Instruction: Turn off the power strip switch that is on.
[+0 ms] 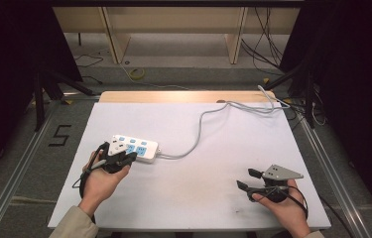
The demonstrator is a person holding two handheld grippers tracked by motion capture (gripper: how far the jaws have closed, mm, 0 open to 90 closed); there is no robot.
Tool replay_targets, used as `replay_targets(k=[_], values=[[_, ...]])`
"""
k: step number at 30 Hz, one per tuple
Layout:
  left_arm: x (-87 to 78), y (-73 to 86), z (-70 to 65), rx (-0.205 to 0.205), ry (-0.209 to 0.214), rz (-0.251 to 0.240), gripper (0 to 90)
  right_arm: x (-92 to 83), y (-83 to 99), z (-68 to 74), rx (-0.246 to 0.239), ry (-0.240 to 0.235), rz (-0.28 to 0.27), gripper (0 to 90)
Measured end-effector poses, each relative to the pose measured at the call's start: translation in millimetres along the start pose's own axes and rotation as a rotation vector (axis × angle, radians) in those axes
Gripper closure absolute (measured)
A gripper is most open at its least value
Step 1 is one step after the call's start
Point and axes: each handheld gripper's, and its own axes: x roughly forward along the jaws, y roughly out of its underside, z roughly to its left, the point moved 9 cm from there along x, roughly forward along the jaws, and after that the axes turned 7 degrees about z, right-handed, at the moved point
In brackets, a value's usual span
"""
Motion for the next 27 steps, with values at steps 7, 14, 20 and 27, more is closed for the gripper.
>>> replay_targets(k=[7, 14, 20, 27], values=[[2.9, -5.4, -1.3, 0.006, 0.0, 0.003, 89.6, -0.3, 0.1, -0.4, 0.002, 0.001, -0.001, 35.8], [4.2, -10.0, -1.3, 0.008, -0.001, 0.009, 89.6, -0.5, 0.2, -0.6, 0.003, 0.001, -0.002, 35.8], [4.2, -15.6, 0.2, 0.009, 0.0, 0.012, 89.7, -0.1, -0.1, -0.3, 0.003, 0.001, -0.006, 35.8], [4.7, -21.9, 2.2, 0.011, 0.002, 0.016, 89.6, 0.1, 0.0, 0.2, 0.005, -0.001, -0.006, 35.8]])
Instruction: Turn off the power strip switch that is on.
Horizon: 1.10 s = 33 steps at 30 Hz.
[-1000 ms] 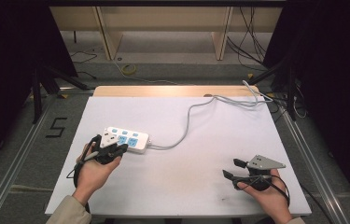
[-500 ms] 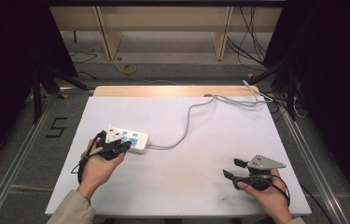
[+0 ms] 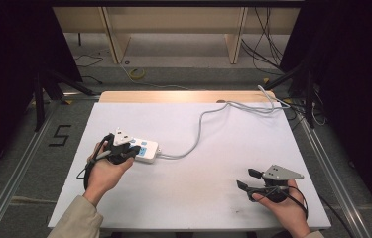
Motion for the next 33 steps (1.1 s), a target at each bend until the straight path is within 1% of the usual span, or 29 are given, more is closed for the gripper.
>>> replay_targets(k=[5, 10, 15, 17, 23, 33], values=[[1.0, -1.8, -0.5, -0.001, 0.004, 0.004, 89.6, 0.6, 0.1, 1.3, -0.002, -0.003, 0.003, 35.8], [1.9, -3.4, 0.2, 0.006, 0.006, 0.012, 89.6, 1.4, -0.5, 2.3, -0.006, -0.008, -0.001, 35.8], [2.6, -6.9, 0.0, 0.009, 0.006, 0.012, 89.6, 1.9, -0.2, 2.7, -0.007, -0.008, 0.0, 35.8], [2.3, -9.6, -0.6, 0.02, 0.007, 0.015, 89.6, 2.3, -0.2, 2.8, -0.006, -0.008, 0.001, 35.8], [2.0, -14.7, -0.2, 0.018, 0.007, 0.011, 89.6, 2.4, -0.3, 3.8, -0.007, -0.012, 0.0, 35.8], [7.6, -19.4, 3.4, 0.023, 0.011, 0.047, 89.7, 3.2, -0.2, 4.4, -0.005, -0.017, 0.001, 35.8]])
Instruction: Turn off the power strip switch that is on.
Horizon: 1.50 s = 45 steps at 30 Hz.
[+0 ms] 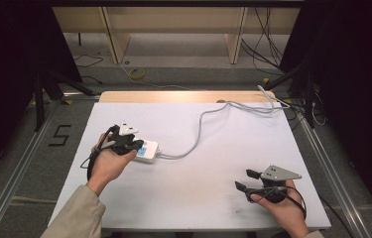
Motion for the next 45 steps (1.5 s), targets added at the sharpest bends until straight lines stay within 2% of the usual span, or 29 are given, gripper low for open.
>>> replay_targets(k=[14, 38, 45], values=[[10.0, -4.6, 10.5, -0.015, 0.001, 0.039, 89.7, 0.3, 0.3, 0.5, -0.004, -0.002, 0.002, 35.8], [26.7, -10.0, 13.3, 0.004, 0.005, 0.103, 89.6, 0.8, 0.4, 1.9, -0.009, -0.006, 0.01, 35.8], [32.9, -9.1, 15.0, -0.003, 0.004, 0.126, 89.7, 0.0, 0.5, 1.4, -0.013, -0.005, 0.009, 35.8]])
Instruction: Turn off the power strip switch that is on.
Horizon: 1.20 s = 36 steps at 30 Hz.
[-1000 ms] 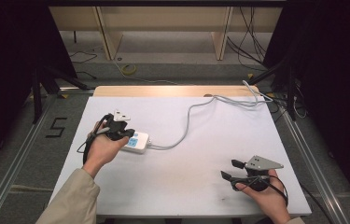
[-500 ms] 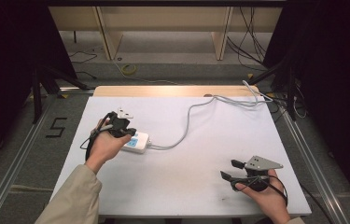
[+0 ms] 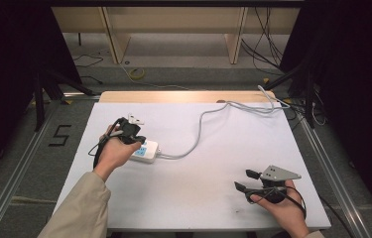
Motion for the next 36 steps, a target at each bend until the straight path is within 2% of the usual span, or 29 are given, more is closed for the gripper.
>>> replay_targets(k=[19, 36], values=[[11.5, -8.3, -0.1, 0.014, -0.001, 0.051, 89.6, 1.1, 0.0, -0.4, -0.001, 0.0, 0.003, 35.7], [21.2, -9.3, 8.3, 0.016, -0.007, 0.116, 89.6, 1.2, 0.3, -0.5, -0.001, -0.002, 0.003, 35.7]])
